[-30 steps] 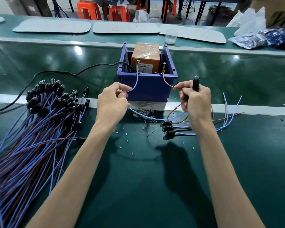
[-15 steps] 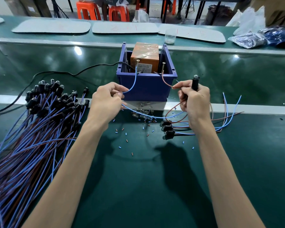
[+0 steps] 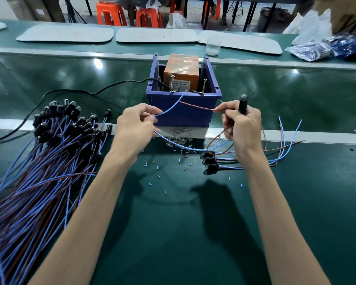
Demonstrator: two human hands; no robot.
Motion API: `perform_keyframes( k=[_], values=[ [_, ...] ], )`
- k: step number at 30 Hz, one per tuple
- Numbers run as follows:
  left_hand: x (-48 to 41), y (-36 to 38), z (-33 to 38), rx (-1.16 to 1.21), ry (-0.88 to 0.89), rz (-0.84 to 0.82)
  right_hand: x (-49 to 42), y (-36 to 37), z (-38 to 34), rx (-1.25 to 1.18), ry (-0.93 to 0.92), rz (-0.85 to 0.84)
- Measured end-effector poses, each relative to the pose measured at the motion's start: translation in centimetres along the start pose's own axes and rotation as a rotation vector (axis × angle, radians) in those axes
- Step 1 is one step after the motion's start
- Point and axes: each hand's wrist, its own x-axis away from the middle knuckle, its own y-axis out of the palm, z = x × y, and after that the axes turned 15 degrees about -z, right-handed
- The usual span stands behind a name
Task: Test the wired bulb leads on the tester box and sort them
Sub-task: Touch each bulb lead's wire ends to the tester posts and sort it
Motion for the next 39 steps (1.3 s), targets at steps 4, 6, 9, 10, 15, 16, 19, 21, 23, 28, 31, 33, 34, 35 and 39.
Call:
perform_keyframes(
  k=[4,6,9,10,15,16,19,21,23,28,31,33,34,35,39],
  values=[
    [0.0,0.0,0.2,0.021,-0.004,0.019,0.0,0.1,0.0,0.017,-0.002,0.010],
    [0.1,0.0,0.3,0.036,-0.004,0.030,0.0,0.0,0.0,0.020,-0.003,0.024],
    [0.1,0.1,0.5,0.062,-0.001,0.045,-0.2,-0.1,0.2,0.039,-0.018,0.066],
    [0.2,0.2,0.6,0.078,0.001,0.046,-0.2,-0.2,0.3,0.065,-0.022,0.086],
    [0.3,0.6,0.9,0.204,0.012,-0.023,-0.1,-0.5,0.2,0.111,0.000,0.116],
    [0.3,0.7,1.0,0.229,0.016,-0.047,-0.1,-0.5,0.1,0.088,0.013,0.097],
    [0.6,1.0,1.4,0.311,0.026,-0.106,0.3,-0.3,-0.5,0.027,0.038,-0.011],
    [0.8,1.3,1.8,0.342,0.036,-0.114,0.6,0.0,-0.8,-0.035,0.020,-0.126],
    [1.0,1.6,2.1,0.318,0.062,-0.105,1.0,0.2,-1.0,-0.083,-0.002,-0.254],
    [1.8,2.7,2.5,0.261,0.186,-0.064,1.6,0.6,-1.1,-0.113,-0.023,-0.441],
    [2.1,2.9,2.9,0.269,0.205,-0.120,1.7,0.7,-1.1,-0.107,-0.037,-0.482],
    [2.3,3.1,3.1,0.291,0.204,-0.155,1.7,0.5,-1.1,-0.124,-0.043,-0.502],
    [2.4,3.2,3.2,0.305,0.207,-0.171,1.7,0.5,-1.1,-0.116,-0.041,-0.512],
    [2.6,3.3,3.3,0.318,0.218,-0.188,1.8,0.4,-1.2,-0.095,-0.032,-0.526],
    [3.2,4.2,3.6,0.336,0.291,-0.214,1.9,0.2,-1.1,0.016,0.026,-0.645]
  ],
)
